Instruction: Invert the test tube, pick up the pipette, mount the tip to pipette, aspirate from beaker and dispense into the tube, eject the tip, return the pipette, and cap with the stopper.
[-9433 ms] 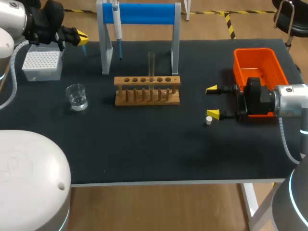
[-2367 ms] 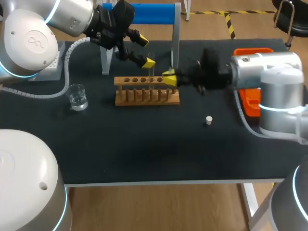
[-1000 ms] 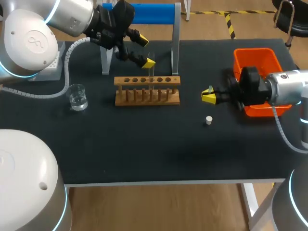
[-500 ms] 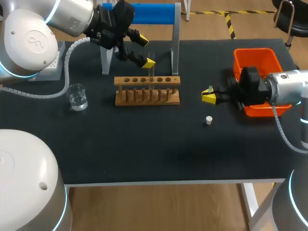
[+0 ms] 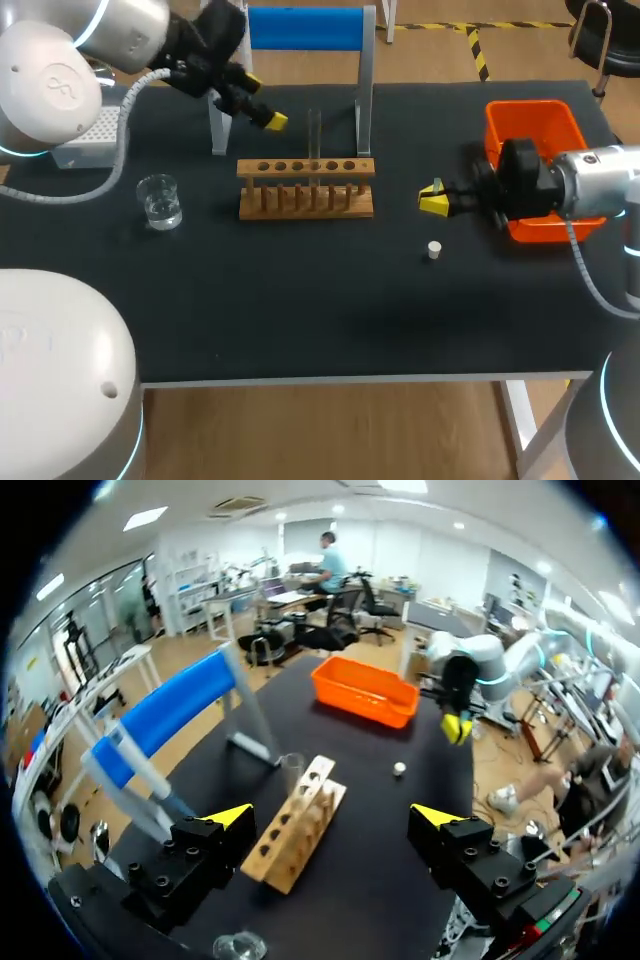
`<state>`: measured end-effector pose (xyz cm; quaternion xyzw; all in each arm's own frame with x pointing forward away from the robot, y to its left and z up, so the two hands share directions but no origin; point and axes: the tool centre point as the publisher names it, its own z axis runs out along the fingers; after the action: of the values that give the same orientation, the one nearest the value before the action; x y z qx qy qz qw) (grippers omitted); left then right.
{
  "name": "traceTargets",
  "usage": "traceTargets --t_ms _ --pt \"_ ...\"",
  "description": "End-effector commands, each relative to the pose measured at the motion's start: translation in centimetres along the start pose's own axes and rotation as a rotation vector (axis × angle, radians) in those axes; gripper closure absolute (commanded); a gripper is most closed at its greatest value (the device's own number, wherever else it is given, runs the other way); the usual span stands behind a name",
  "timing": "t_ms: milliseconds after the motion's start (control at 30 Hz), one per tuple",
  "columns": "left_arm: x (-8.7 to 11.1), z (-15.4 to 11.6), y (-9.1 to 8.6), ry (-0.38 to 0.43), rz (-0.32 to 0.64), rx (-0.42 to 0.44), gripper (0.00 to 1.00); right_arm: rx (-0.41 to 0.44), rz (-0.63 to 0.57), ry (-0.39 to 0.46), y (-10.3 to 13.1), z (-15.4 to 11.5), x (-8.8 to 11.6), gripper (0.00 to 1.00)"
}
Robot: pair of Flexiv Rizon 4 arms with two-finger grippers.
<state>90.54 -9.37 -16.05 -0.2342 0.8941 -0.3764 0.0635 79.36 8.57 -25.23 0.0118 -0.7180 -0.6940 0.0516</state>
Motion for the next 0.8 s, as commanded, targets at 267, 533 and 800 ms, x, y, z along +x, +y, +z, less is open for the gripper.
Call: traceTargets --t_ms 267,533,800 --pt "-5.9 -1.0 2.2 -0.201 -0.233 -0.008 0.00 0.003 0.000 -0.003 0.1 0.0 0.1 1.00" --pt "-8.7 -0.1 2.5 -0.311 -0.327 0.045 0.00 0.003 0.000 -0.003 0.1 0.0 0.1 1.00" --pt "-10.1 0.1 1.8 -0.481 -0.384 0.118 0.00 0.003 0.000 -0.003 0.1 0.0 0.1 1.00"
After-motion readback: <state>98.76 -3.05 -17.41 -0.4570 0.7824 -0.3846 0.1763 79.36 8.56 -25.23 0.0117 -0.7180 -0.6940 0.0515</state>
